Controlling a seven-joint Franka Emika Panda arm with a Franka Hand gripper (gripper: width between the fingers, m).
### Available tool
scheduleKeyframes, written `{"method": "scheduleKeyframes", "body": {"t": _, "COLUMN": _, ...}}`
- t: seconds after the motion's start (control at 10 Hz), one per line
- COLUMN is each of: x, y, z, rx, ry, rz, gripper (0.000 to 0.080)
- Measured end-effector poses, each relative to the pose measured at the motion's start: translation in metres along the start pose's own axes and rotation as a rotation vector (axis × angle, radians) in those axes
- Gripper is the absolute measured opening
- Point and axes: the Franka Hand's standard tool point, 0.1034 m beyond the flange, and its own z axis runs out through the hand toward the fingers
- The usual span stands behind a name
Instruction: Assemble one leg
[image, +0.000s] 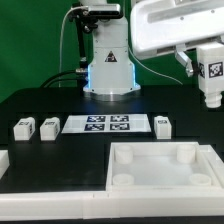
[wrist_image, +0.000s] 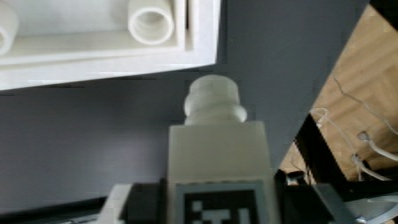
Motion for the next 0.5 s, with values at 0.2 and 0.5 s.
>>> {"method": "scheduleKeyframes", "body": {"t": 0.2, "x": 0.003, "y": 0.013, "z": 0.016, "rx": -0.016, "ry": -0.01, "rz": -0.05, "gripper": 0.029}}
{"method": "scheduleKeyframes", "body": {"t": 0.5, "x": 0.04, "y": 0.03, "z": 0.04, "rx": -0.039, "ry": -0.03, "rz": -0.091, "gripper": 0.029}}
